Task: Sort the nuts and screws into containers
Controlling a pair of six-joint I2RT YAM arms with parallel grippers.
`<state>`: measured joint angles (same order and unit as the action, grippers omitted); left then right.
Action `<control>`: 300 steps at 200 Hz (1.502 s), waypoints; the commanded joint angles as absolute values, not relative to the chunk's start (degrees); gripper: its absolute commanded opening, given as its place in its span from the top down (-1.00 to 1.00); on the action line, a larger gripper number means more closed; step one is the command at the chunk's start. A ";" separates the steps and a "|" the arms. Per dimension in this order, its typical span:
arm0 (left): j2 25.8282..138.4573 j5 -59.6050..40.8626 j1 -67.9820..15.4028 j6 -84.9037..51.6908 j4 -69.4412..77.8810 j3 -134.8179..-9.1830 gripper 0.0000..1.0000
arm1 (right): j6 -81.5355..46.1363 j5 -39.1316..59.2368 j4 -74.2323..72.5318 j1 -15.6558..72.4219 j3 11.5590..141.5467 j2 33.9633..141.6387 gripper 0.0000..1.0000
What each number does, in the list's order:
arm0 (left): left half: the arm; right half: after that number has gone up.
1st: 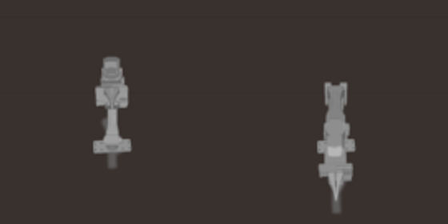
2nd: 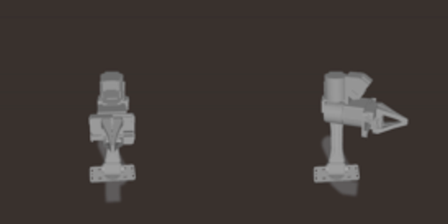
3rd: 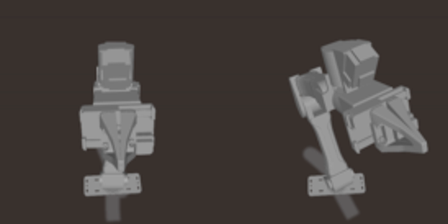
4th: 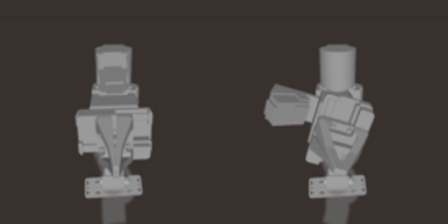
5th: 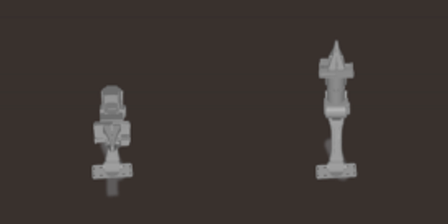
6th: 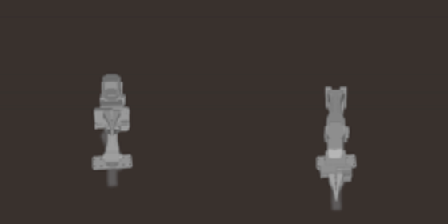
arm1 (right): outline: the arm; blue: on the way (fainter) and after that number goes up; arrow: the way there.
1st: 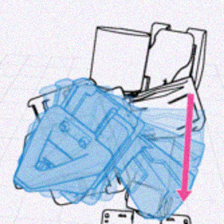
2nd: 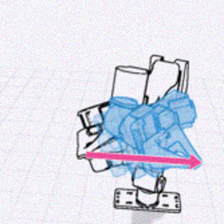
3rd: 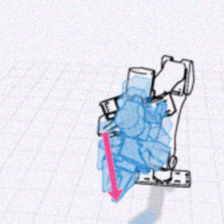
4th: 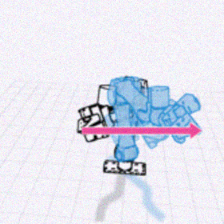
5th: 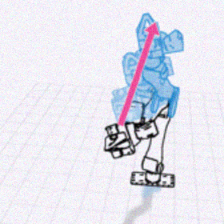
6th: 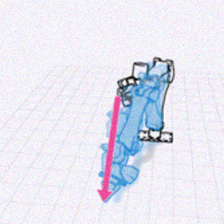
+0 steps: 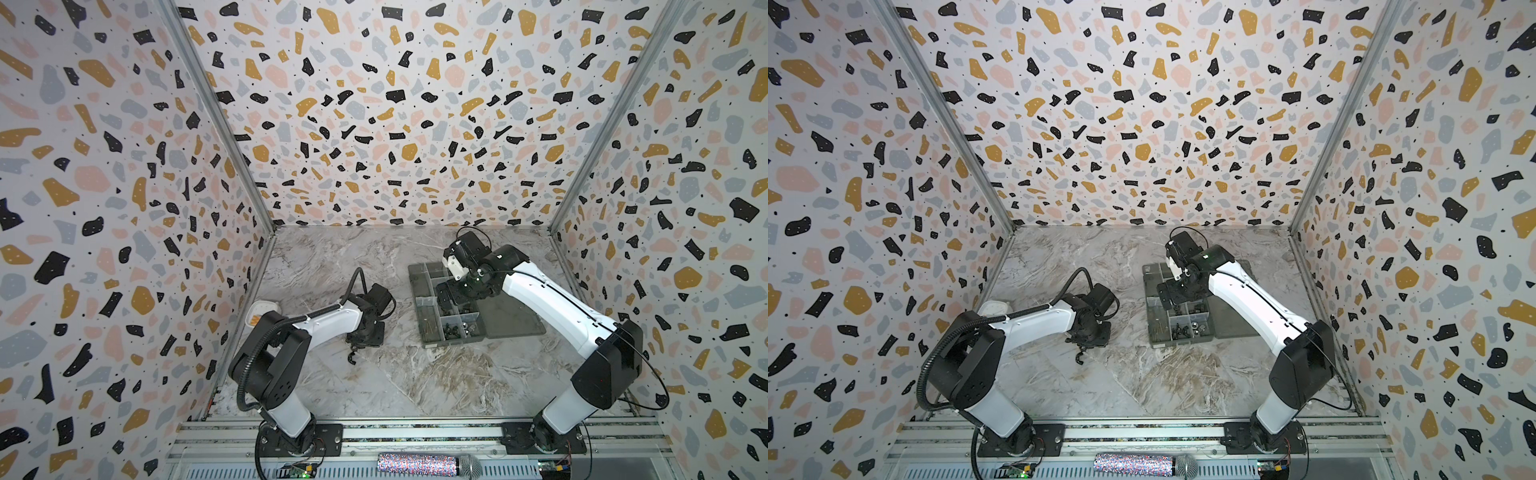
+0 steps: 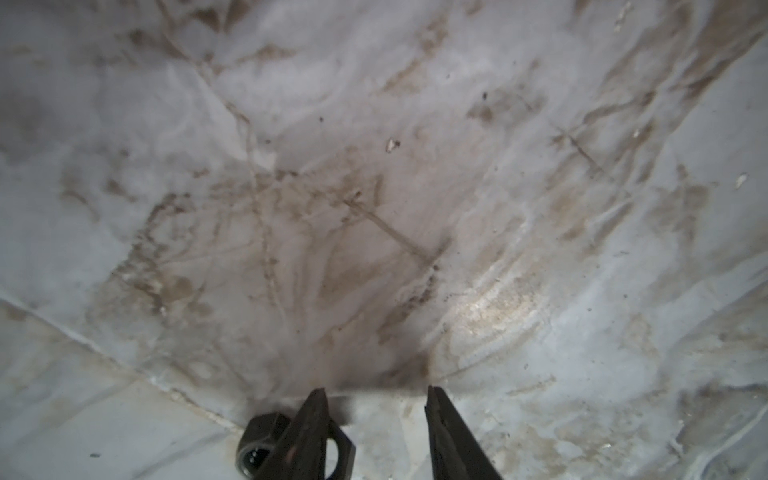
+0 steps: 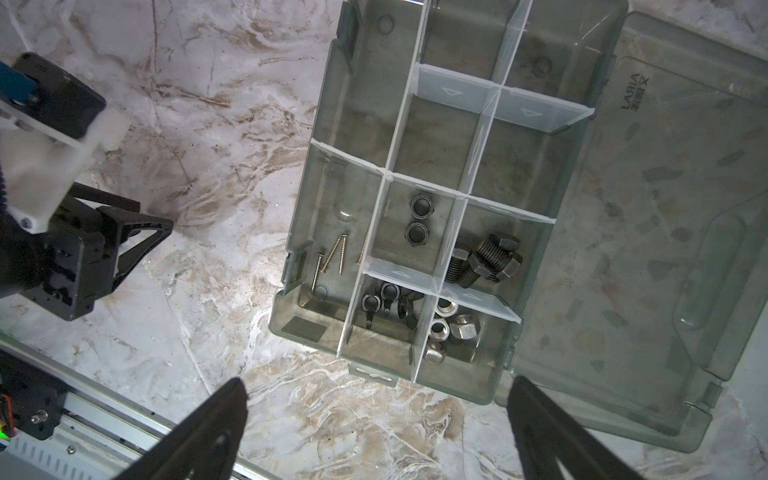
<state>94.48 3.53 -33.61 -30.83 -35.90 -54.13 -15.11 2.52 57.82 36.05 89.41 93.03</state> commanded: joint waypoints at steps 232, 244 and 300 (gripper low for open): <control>87.01 3.16 -33.82 -33.54 -36.12 -45.42 0.20 | -14.58 2.89 57.66 35.21 87.06 88.67 -0.98; 87.58 3.16 -33.79 -33.32 -36.17 -46.02 0.21 | -14.63 2.81 57.74 35.16 86.83 88.42 -0.98; 88.58 3.41 -33.84 -32.17 -38.36 -48.12 0.75 | -14.88 1.85 58.36 34.96 86.13 86.92 -0.98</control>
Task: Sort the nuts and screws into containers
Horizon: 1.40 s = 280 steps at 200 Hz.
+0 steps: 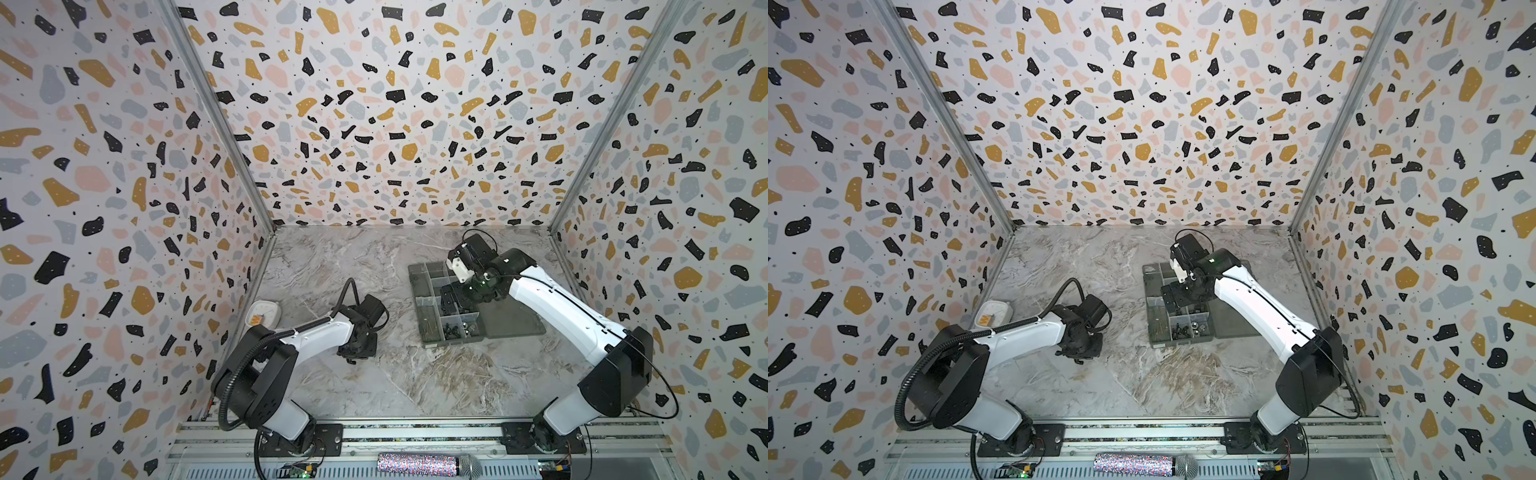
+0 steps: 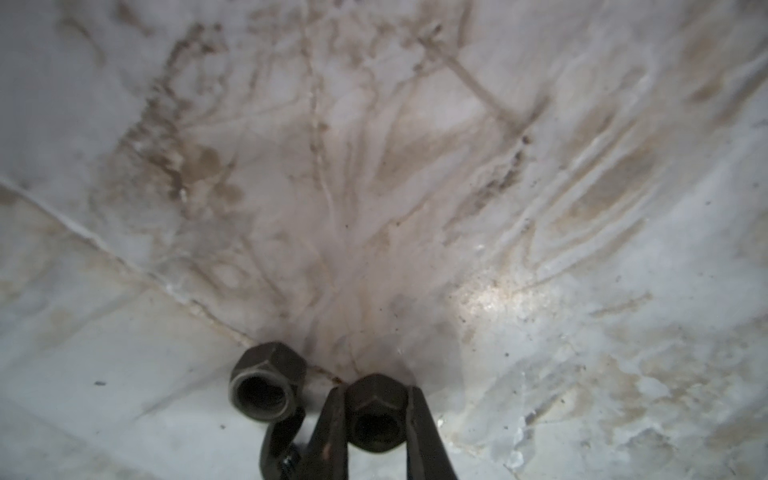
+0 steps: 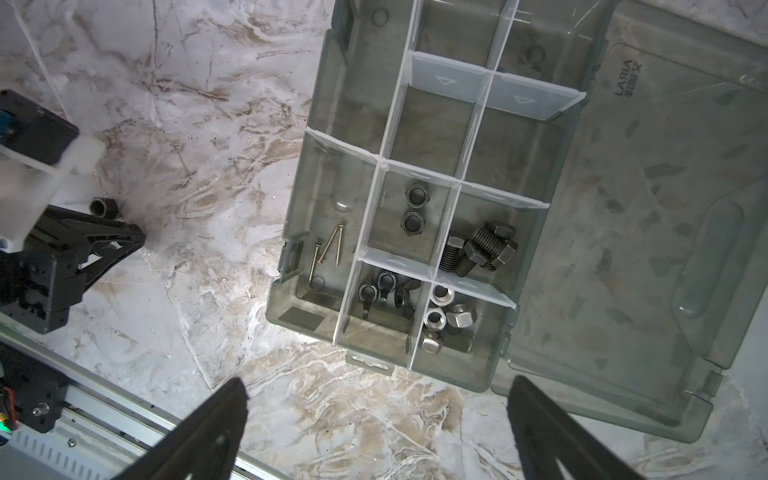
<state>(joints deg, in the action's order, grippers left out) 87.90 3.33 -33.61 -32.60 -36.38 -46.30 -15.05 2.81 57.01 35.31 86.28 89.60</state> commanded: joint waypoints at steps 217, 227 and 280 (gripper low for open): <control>128.85 2.59 -46.51 -22.06 -60.95 -122.58 0.66 | -14.36 -0.28 63.07 21.21 79.47 71.49 -0.98; 130.72 1.67 -47.10 -22.06 -61.06 -125.26 0.65 | -14.57 -0.48 63.64 20.86 79.39 70.98 -0.98; 132.59 -2.82 -48.32 -23.20 -57.19 -124.71 0.60 | -15.51 -1.52 65.62 19.72 78.48 69.08 -0.98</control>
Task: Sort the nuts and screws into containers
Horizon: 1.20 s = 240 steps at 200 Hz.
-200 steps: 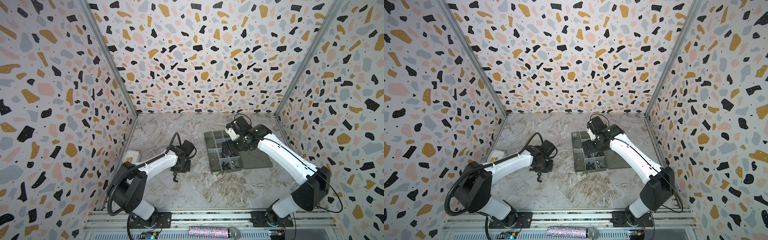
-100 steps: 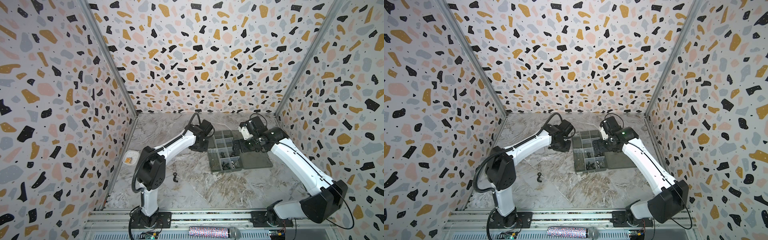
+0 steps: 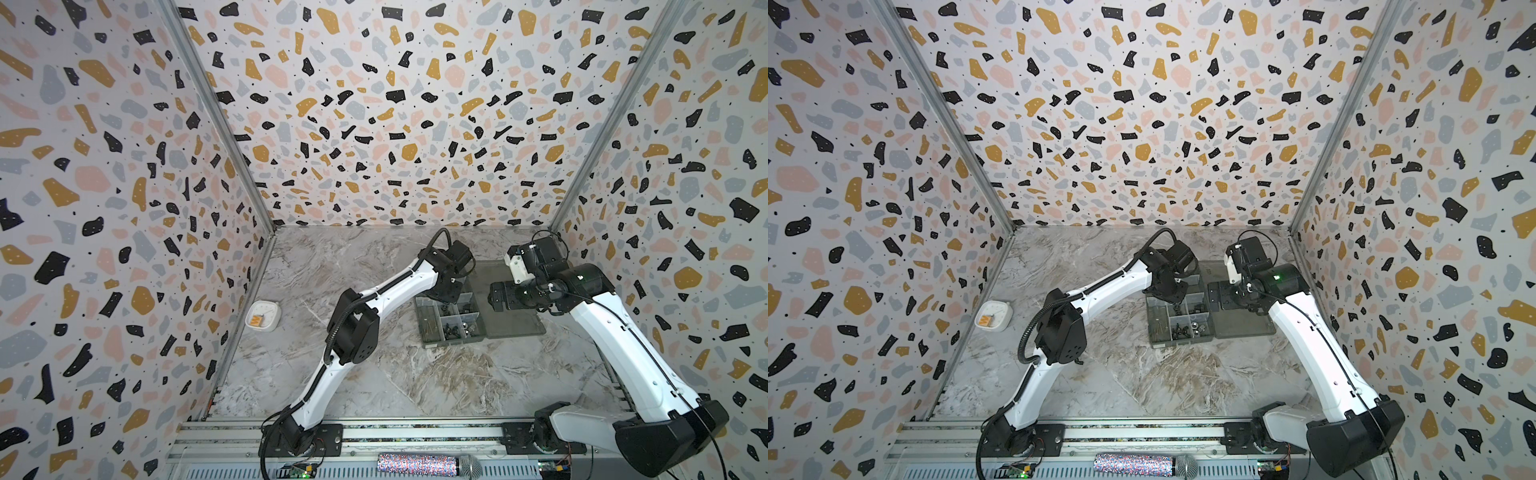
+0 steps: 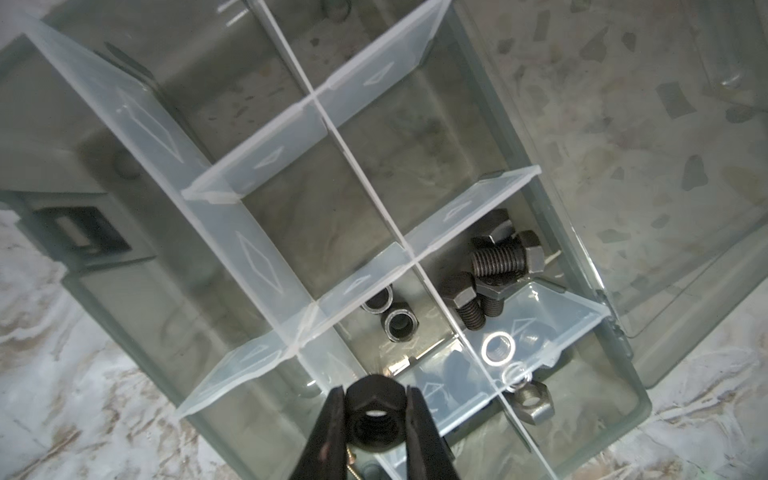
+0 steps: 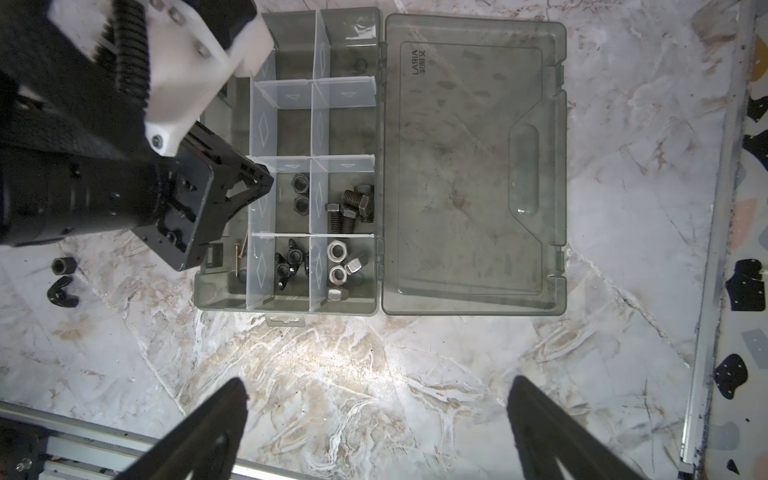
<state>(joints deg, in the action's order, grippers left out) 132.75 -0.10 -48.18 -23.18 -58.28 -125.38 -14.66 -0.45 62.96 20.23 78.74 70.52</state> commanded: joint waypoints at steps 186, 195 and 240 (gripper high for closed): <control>113.98 6.75 -41.48 -26.64 -52.03 -101.84 -0.19 | -14.62 1.14 60.65 23.70 82.61 76.65 -0.98; 110.88 7.72 -39.83 -27.32 -51.44 -96.89 -0.18 | -14.85 1.76 59.69 24.84 82.74 77.70 -0.98; 96.82 10.88 -33.72 -30.98 -49.55 -76.24 -0.16 | -15.74 6.01 55.38 31.76 84.35 83.83 -0.98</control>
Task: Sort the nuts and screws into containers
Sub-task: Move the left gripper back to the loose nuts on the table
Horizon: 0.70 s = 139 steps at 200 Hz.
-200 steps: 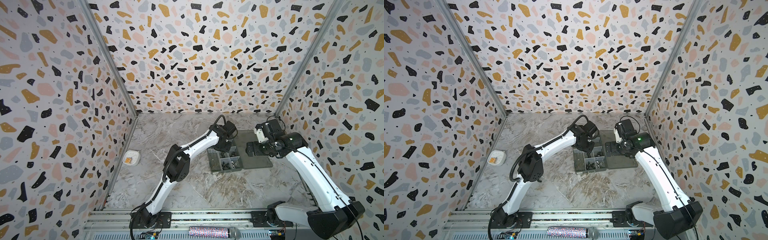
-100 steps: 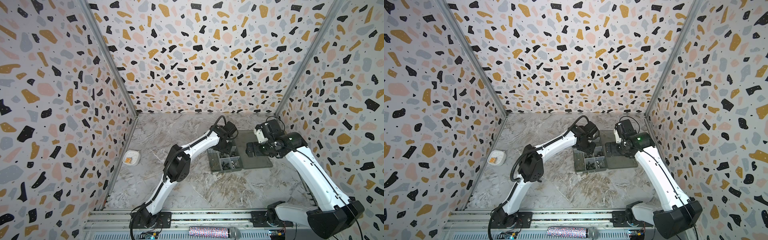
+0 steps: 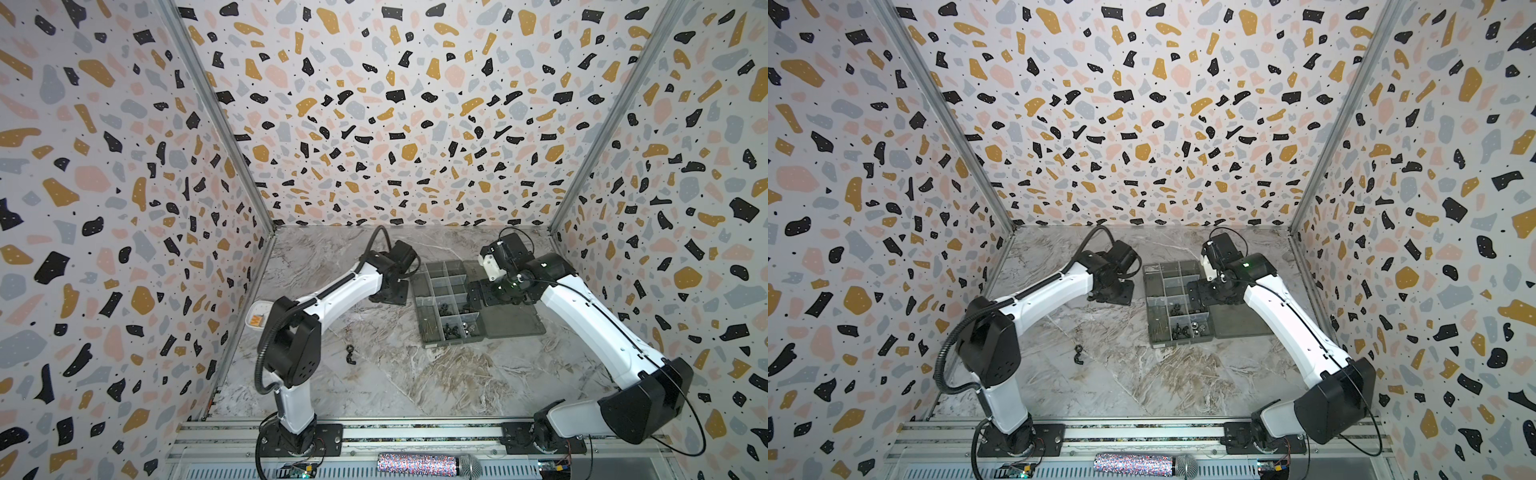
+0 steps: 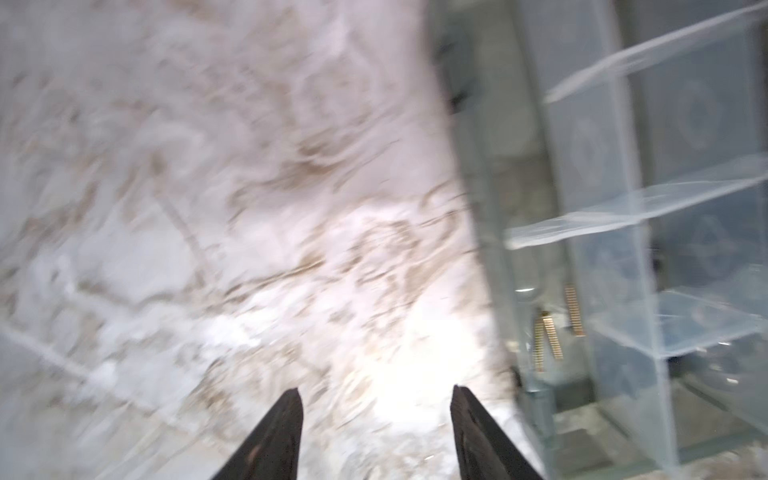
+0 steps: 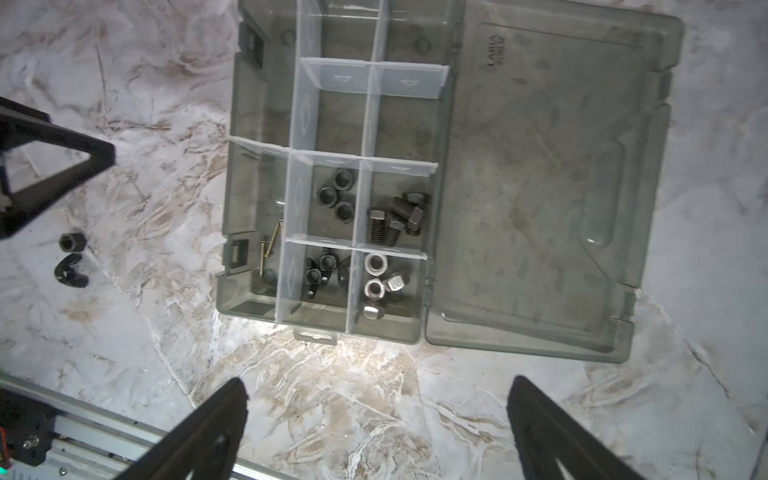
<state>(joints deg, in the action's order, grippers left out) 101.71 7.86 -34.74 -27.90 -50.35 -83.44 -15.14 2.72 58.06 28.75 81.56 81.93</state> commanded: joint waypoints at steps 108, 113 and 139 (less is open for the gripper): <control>81.41 11.03 -28.92 -37.50 -47.06 -53.26 -0.10 | -11.70 10.81 53.62 40.27 94.28 97.93 -0.98; 81.33 10.83 -28.92 -37.59 -46.61 -52.70 -0.10 | -11.70 10.77 53.68 40.25 94.53 98.19 -0.98; 81.42 9.95 -28.78 -37.86 -44.30 -50.46 -0.06 | -11.69 9.55 54.39 40.26 95.34 99.05 -0.98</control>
